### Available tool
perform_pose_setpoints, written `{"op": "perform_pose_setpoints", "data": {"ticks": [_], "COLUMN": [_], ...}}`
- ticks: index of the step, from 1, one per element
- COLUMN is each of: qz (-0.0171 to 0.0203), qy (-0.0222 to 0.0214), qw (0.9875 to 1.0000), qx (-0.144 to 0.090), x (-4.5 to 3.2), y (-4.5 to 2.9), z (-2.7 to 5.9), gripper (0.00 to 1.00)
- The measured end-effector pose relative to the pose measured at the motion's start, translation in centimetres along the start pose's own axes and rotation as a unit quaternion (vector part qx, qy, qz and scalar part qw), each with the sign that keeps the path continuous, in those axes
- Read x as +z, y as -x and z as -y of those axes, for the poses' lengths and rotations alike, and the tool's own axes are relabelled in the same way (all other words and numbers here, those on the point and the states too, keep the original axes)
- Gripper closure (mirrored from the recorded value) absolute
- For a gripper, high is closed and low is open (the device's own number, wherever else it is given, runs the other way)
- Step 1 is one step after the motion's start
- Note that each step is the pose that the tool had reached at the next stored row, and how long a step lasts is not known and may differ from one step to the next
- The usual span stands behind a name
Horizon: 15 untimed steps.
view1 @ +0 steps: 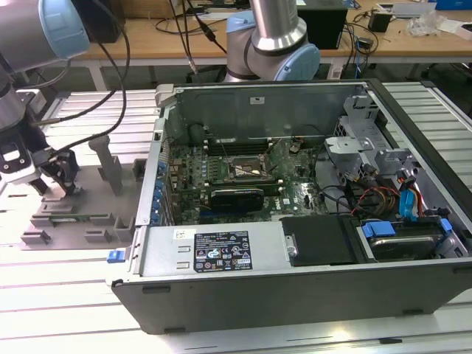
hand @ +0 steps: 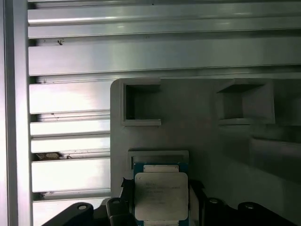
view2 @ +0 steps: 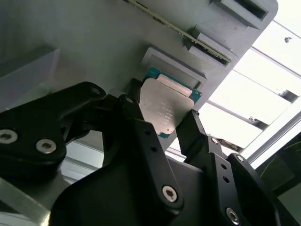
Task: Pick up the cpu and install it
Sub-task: 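Pick up the cpu and move it towards the insertion slot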
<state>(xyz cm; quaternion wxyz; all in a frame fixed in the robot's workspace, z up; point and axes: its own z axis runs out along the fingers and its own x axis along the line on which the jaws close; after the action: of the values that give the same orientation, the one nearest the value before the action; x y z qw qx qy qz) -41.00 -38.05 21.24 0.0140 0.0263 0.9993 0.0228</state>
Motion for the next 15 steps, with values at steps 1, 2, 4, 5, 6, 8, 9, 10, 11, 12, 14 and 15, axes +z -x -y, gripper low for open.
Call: {"op": "perform_pose_setpoints", "data": {"ticks": [1, 2, 4, 5, 6, 8, 9, 10, 11, 12, 14, 15], "qz": [0.0000, 0.0000, 0.0000, 0.0000, 0.0000, 0.0000, 0.0000, 0.0000, 0.0000, 0.0000, 0.0000, 0.0000], "qy": [0.0000, 0.0000, 0.0000, 0.0000, 0.0000, 0.0000, 0.0000, 0.0000, 0.0000, 0.0000, 0.0000, 0.0000], "qw": [1.0000, 1.0000, 1.0000, 1.0000, 1.0000, 1.0000, 1.0000, 1.0000, 1.0000, 1.0000, 1.0000, 1.0000], "qx": [0.000, 0.000, 0.000, 0.000, 0.000, 0.000, 0.000, 0.000, 0.000, 0.000, 0.000, 0.000], "x": [-0.19, -0.35, -0.99, -1.39, -1.60, -2.09, -2.35, -2.57, -2.85, -3.31, -3.87, -4.10], "y": [0.00, 0.01, 0.03, 0.04, 0.04, 0.06, 0.06, 0.07, 0.08, 0.09, 0.11, 0.11], "z": [-0.01, -0.02, -0.05, -0.06, -0.07, -0.10, -0.11, -0.12, -0.13, -0.15, -0.18, -0.19], "gripper": [0.45, 0.45, 0.45, 0.45, 0.45, 0.45, 0.45, 0.45, 0.45, 0.45, 0.45, 0.45]}}
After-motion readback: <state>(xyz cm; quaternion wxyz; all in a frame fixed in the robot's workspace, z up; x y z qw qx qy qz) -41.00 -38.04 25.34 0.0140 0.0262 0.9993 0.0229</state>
